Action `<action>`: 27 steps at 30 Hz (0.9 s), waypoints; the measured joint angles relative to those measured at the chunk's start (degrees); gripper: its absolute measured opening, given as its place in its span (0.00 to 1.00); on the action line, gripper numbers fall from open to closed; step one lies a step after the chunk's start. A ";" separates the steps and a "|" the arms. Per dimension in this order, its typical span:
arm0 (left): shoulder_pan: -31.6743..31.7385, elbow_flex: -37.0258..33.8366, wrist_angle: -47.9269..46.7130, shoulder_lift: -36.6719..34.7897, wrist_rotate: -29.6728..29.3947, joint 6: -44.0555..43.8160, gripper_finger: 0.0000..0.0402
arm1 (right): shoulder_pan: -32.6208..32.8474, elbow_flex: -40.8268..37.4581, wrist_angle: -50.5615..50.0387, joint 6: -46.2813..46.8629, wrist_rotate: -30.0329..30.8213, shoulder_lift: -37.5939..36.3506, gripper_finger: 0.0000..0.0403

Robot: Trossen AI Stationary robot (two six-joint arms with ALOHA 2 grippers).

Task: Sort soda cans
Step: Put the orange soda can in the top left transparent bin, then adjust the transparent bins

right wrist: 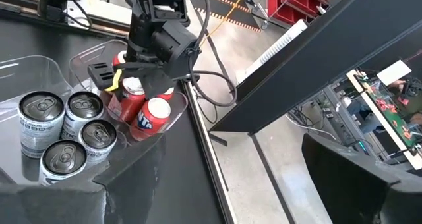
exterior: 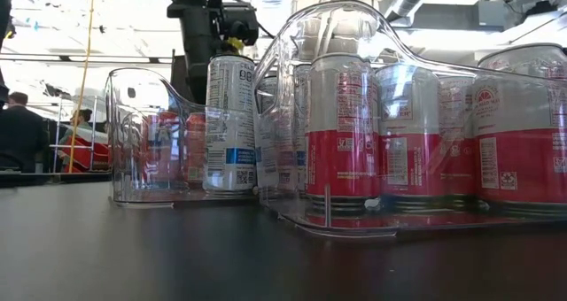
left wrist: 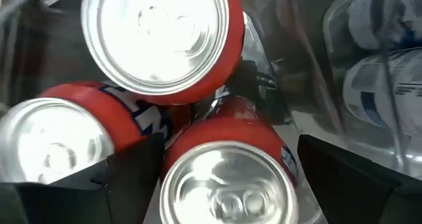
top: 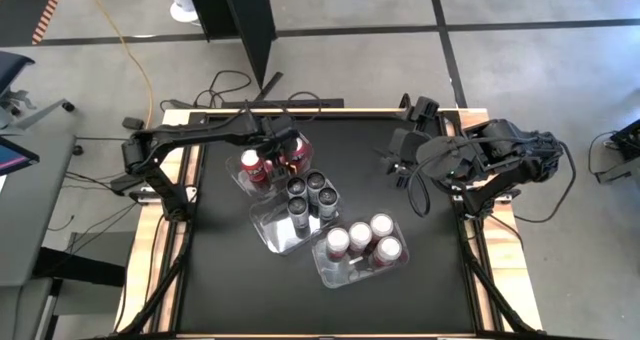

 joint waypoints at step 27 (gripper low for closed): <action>0.00 5.89 -6.30 -21.78 -9.84 -2.93 0.66 | 2.32 -18.13 2.44 10.80 0.11 -0.31 0.80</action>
